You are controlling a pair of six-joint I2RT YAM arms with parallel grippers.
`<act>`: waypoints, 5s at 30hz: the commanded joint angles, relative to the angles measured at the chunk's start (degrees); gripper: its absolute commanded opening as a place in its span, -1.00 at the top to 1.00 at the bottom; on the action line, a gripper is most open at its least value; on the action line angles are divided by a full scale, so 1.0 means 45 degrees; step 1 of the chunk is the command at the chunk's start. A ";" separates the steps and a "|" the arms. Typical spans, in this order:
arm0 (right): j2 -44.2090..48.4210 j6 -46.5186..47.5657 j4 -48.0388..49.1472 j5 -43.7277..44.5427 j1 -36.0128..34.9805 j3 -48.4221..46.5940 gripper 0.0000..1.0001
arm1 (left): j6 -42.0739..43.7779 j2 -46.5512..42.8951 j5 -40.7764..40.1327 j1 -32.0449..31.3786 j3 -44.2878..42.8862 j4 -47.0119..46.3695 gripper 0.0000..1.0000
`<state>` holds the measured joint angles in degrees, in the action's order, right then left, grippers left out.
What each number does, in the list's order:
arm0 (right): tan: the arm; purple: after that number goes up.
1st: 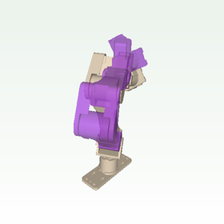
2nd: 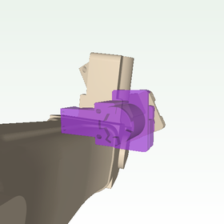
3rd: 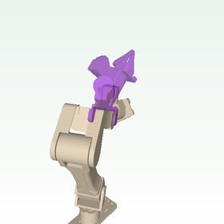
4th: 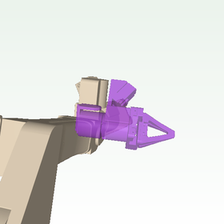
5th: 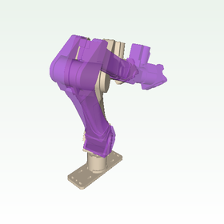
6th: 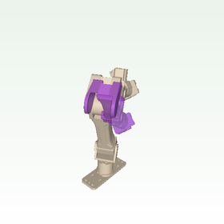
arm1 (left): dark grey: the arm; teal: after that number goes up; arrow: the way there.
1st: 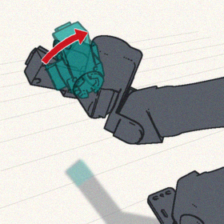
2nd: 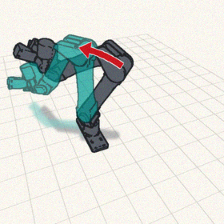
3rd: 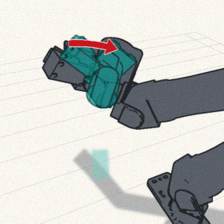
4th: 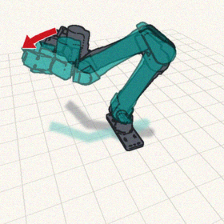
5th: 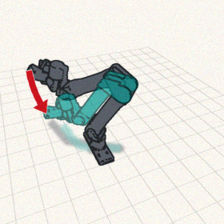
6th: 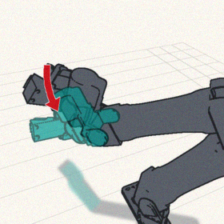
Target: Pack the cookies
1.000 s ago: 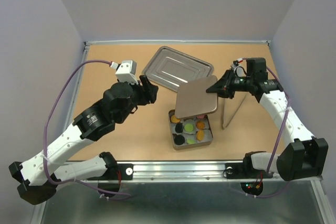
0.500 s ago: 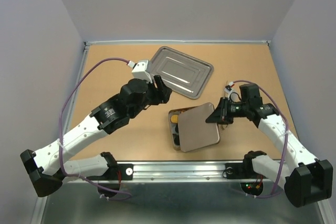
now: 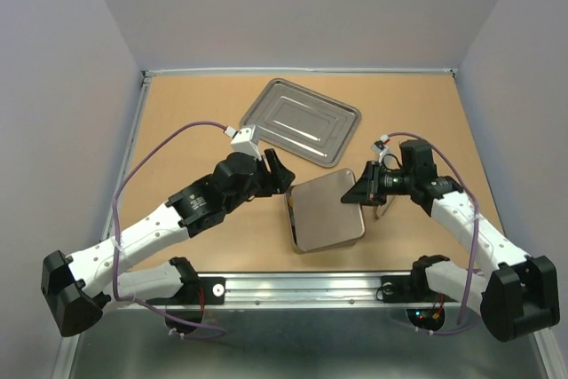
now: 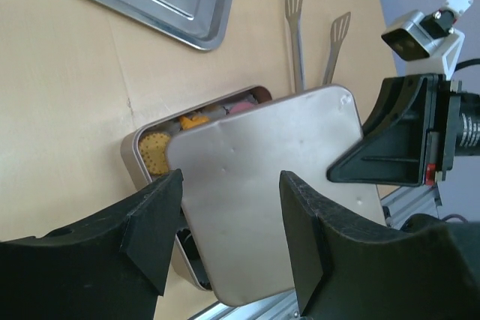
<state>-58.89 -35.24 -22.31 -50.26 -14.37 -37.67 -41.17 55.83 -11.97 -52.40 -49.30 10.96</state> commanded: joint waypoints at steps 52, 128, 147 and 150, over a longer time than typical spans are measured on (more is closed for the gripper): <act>-0.4080 0.2051 -0.1918 0.5719 -0.0107 -0.1707 -0.09 | -0.0305 0.3315 0.8948 0.2524 0.6268 -0.8471 -0.55; -0.4650 0.2208 -0.3012 0.7322 -0.0986 -0.3309 0.20 | -0.1359 0.1753 0.8050 0.2036 0.7069 -0.8569 -0.57; -0.2401 0.1055 -0.3344 0.6579 -0.1084 -0.1883 0.20 | -0.0756 0.2786 0.6822 0.1353 0.5879 -0.6813 -0.57; -0.2226 0.0918 -0.3344 0.6384 -0.1103 -0.1844 0.20 | -0.0715 0.3295 0.6431 0.0846 0.5624 -0.6265 -0.57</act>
<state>-71.24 -29.87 -37.52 -20.21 -18.85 -46.96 -46.15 69.14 19.86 -46.44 -20.99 -20.62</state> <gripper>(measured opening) 0.402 0.782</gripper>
